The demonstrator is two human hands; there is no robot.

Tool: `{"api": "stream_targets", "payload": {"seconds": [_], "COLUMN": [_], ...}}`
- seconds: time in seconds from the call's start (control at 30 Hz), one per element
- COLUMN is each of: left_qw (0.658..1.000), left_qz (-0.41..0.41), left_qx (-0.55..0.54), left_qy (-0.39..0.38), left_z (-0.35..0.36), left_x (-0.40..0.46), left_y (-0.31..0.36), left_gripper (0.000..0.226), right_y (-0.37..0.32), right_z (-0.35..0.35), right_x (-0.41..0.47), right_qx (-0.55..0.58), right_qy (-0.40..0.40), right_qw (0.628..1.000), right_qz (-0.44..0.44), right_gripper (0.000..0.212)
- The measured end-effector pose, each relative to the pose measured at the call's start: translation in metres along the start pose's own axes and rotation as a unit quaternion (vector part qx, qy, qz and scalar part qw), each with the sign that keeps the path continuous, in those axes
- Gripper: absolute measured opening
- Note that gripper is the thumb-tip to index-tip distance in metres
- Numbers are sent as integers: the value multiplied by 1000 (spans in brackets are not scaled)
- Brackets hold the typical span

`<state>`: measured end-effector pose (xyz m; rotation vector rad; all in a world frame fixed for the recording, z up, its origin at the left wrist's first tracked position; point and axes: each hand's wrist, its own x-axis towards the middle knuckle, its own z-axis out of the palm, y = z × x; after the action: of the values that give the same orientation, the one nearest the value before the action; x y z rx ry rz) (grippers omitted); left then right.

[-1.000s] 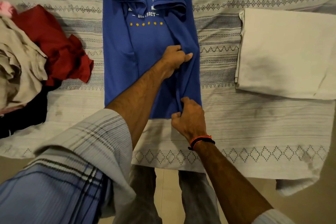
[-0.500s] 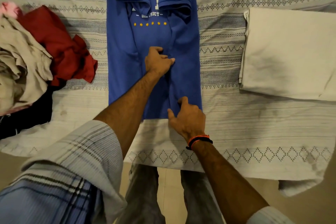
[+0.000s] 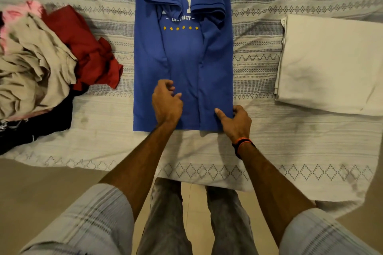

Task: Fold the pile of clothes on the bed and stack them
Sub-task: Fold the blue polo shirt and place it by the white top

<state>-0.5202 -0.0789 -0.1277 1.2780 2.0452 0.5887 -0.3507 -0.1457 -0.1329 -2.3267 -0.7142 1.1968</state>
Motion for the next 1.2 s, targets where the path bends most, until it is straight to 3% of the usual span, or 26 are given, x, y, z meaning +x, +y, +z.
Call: {"api": "stream_targets", "payload": {"seconds": [0.07,0.17,0.3,0.47,0.57,0.63,0.7,0.77,0.97,1.2], "left_qw": [994,979,981,967,956,924,860,838,859,879], "left_qz": [1,-101,-182,-245,-259,-296,-340,-355,-364,-374], "left_qx": [86,162,67,-29,-128,-239,-375,-409,-361,-293], "left_qy": [63,77,2,-61,-38,-29,-60,-70,-17,-34], "left_z": [-19,-42,-61,-71,-70,-69,-67,-65,-73,-74], "left_x": [-2,-1,2,-2,-9,-15,-22,-28,-46,-94], "left_y": [-15,-38,-62,-70,-75,-76,-74,-71,-79,-111], "left_gripper": [47,65,77,48,42,41,40,41,39,32], "right_y": [0,0,4,5,0,-2,-5,-3,18,78], "right_z": [1,4,11,25,35,40,41,42,39,42], "right_x": [4,4,-1,-25,-38,-43,-47,-51,-67,-95], "right_qx": [-13,19,177,395,460,482,485,485,408,313], "right_qy": [7,-1,-25,-12,5,12,18,30,108,114], "right_qw": [1000,999,976,890,852,839,841,845,894,932], "right_qz": [13,41,128,227,251,251,241,225,147,141], "right_gripper": [50,53,50,47,50,44,40,38,44,43]}}
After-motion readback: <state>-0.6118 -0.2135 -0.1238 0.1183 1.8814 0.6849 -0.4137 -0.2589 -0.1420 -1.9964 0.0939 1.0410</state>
